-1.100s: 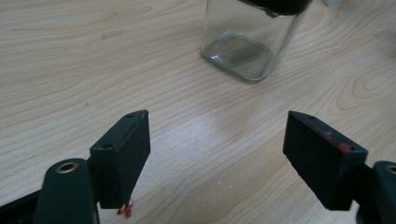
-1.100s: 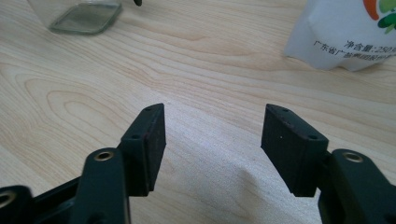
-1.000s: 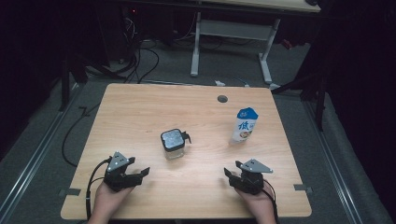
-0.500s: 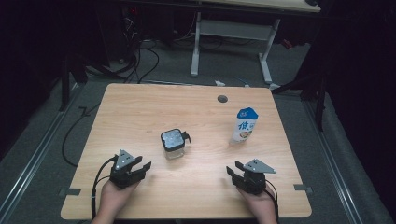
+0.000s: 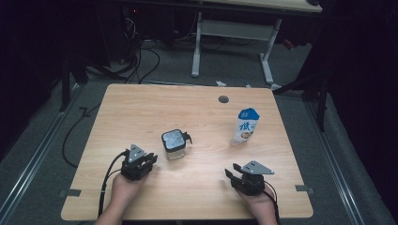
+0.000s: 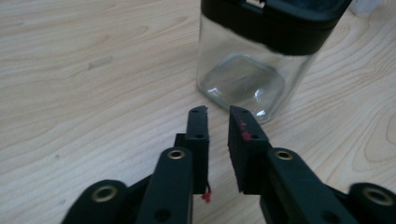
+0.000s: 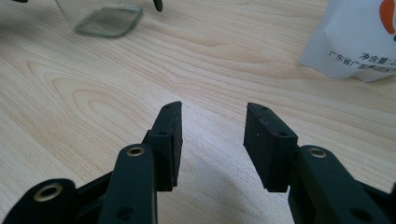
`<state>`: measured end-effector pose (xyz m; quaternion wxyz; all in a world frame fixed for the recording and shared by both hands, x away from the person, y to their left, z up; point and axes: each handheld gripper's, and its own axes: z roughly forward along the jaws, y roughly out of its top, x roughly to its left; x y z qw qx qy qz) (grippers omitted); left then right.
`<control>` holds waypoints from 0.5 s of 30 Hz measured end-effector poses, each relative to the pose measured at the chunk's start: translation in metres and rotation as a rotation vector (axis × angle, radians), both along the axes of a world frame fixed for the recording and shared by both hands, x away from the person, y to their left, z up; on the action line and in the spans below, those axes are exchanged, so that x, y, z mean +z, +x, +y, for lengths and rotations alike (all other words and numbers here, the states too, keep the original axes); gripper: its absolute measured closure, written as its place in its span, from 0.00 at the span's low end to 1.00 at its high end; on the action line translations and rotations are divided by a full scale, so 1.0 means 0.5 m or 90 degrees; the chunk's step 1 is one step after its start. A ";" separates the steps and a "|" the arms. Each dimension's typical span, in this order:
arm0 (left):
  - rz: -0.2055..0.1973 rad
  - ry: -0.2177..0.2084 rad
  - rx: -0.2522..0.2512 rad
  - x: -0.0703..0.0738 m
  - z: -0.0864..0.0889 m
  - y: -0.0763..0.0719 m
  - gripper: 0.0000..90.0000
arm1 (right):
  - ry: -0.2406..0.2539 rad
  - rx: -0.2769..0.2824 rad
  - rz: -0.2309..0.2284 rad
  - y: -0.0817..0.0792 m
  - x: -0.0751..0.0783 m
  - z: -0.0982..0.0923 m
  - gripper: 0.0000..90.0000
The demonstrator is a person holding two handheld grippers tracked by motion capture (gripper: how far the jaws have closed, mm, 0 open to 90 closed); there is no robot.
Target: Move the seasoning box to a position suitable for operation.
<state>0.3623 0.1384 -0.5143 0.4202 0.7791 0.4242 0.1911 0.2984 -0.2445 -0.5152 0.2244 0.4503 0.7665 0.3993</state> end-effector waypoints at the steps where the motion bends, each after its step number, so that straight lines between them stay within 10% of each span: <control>1: -0.002 0.001 -0.008 0.003 -0.012 0.003 0.92 | -0.004 -0.001 -0.002 -0.001 0.001 0.001 0.63; 15: -0.005 0.007 -0.026 0.005 -0.047 0.008 1.00 | 0.005 -0.005 -0.003 -0.001 -0.002 -0.002 0.60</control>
